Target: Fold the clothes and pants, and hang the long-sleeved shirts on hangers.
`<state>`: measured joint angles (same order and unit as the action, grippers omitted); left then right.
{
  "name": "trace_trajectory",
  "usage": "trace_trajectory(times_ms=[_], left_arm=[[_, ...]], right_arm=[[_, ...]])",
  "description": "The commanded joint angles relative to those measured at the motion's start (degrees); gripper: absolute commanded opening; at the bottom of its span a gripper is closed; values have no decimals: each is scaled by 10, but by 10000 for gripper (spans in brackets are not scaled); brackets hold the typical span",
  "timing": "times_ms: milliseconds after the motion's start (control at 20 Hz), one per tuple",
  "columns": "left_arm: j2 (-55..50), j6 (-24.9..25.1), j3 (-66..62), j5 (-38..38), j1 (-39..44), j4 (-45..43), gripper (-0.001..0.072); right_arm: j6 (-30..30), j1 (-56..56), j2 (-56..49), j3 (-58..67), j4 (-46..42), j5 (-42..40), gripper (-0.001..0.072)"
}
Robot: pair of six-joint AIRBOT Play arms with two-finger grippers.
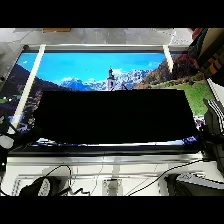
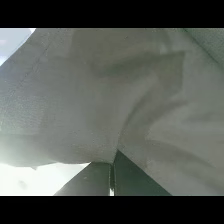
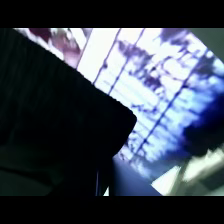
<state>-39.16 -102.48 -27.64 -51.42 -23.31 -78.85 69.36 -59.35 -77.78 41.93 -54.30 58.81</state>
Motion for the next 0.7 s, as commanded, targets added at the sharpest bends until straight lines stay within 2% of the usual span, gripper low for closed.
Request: trace_trajectory(times_ms=[0,150,250,350,650], left_arm=[[1,1,-26,-40,0,-3,6],[1,5,-54,-64,0,-33,7],[2,35,-60,-73,0,-58,8],[7,40,-60,-95,0,-96,7],[33,40,-74,-97,0,-129,8]], right_arm=[[4,1,53,14,-32,71,17],[54,1,152,13,-88,81,17],[73,1,221,13,-117,81,17],[97,1,276,13,-125,86,17],[116,1,346,13,-119,96,17]])
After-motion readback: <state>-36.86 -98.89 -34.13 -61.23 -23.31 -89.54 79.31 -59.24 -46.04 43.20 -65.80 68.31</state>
